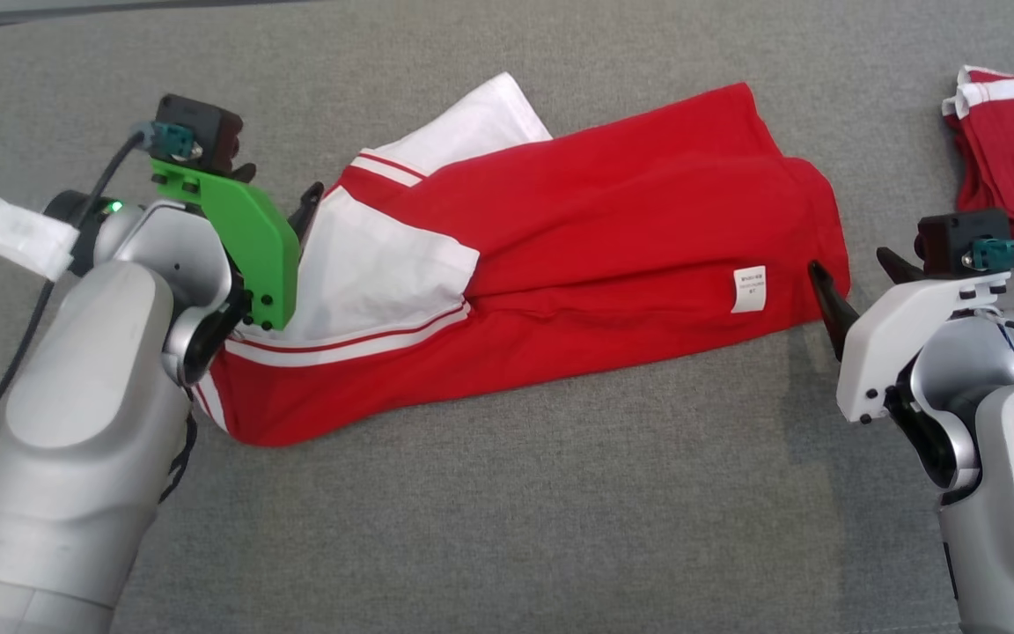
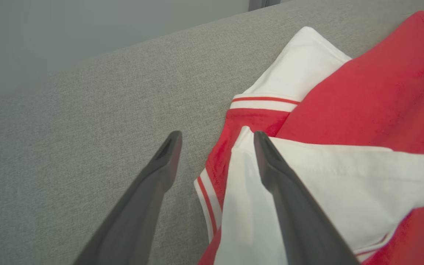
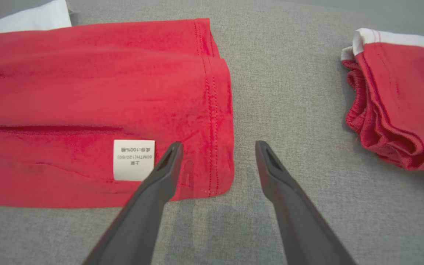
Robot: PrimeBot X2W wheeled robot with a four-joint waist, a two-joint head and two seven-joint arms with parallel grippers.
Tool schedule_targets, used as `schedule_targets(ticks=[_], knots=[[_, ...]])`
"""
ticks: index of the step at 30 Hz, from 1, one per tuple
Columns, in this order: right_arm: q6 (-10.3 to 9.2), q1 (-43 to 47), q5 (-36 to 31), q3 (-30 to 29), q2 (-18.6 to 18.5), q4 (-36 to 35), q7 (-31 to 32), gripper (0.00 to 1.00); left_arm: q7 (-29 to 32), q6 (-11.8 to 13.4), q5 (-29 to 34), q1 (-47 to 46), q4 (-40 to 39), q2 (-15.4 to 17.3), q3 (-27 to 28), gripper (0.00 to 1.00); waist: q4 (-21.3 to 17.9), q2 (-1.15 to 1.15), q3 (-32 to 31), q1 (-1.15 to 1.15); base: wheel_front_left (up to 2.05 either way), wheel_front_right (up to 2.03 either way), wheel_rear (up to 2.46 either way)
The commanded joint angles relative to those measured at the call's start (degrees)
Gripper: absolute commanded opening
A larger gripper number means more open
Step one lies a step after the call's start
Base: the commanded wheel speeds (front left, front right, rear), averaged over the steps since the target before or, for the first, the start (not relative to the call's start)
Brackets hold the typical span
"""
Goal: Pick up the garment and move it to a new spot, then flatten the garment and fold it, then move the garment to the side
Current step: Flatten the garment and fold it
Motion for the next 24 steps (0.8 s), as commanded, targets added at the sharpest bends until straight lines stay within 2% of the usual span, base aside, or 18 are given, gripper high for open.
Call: schedule_targets(ticks=[1,7,11,12,14,20,21,22,23,24], knots=[[-0.05,-1.23,-0.06,0.28,-0.2,-0.18,0.17,1.0,1.39,-0.08,-0.71,-2.25,1.12,0.86,-0.57,1.0,-2.31,0.0,4.72,0.0,0.0,0.0,0.0],[-0.05,-2.71,0.07,0.17,-0.93,-0.77,-0.01,1.0,7.4,-0.04,-4.52,-7.55,3.54,1.81,-3.55,1.0,-2.51,0.0,7.57,0.0,0.0,0.0,0.0],[-0.05,-2.8,-0.24,-0.48,-1.31,-1.14,-0.17,1.0,9.35,-0.04,-6.56,-8.77,3.53,1.79,-4.22,1.0,-2.1,0.0,7.86,0.0,0.0,0.0,0.0],[-0.05,-2.83,-0.23,-0.61,-1.25,-1.23,-0.24,1.0,9.43,-0.04,-6.69,-8.78,3.56,1.8,-4.28,0.9,-2.03,0.0,7.81,0.0,0.0,0.0,0.0],[-0.05,-2.76,-0.28,-0.73,-1.06,-1.25,-0.32,1.0,9.68,-0.04,-7.12,-8.7,3.61,1.68,-4.18,0.5,-1.9,0.0,7.64,0.0,0.0,0.0,0.0],[-0.05,-2.02,-0.51,-0.55,-0.56,-1.33,-0.54,1.0,10.73,0.17,-8.27,-7.31,3.54,1.03,-4.5,0.27,-1.48,0.0,7.02,0.0,0.0,0.0,0.0],[-0.05,-1.89,-0.5,-0.51,-0.51,-1.36,-0.43,1.0,11.06,0.15,-8.77,-7.03,3.35,0.95,-4.5,0.25,-1.46,0.0,6.96,0.0,0.0,0.0,0.0],[-0.05,-1.8,-0.48,-0.46,-0.47,-1.38,-0.24,1.0,11.52,0.14,-9.29,-6.79,3.2,0.87,-4.55,0.16,-1.46,0.0,6.94,0.0,0.0,0.0,0.0],[-0.05,-1.68,-0.3,-0.39,-0.45,-1.27,0.28,1.0,11.92,0.13,-9.61,-6.66,3.03,0.9,-4.58,0.0,-1.46,0.0,6.97,0.0,0.0,0.0,0.0],[-0.05,-1.62,-0.1,-0.39,-0.44,-1.22,0.43,1.0,12.14,0.13,-9.87,-6.67,2.74,1.01,-4.5,0.0,-1.47,0.0,7.04,0.0,0.0,0.0,0.0]])
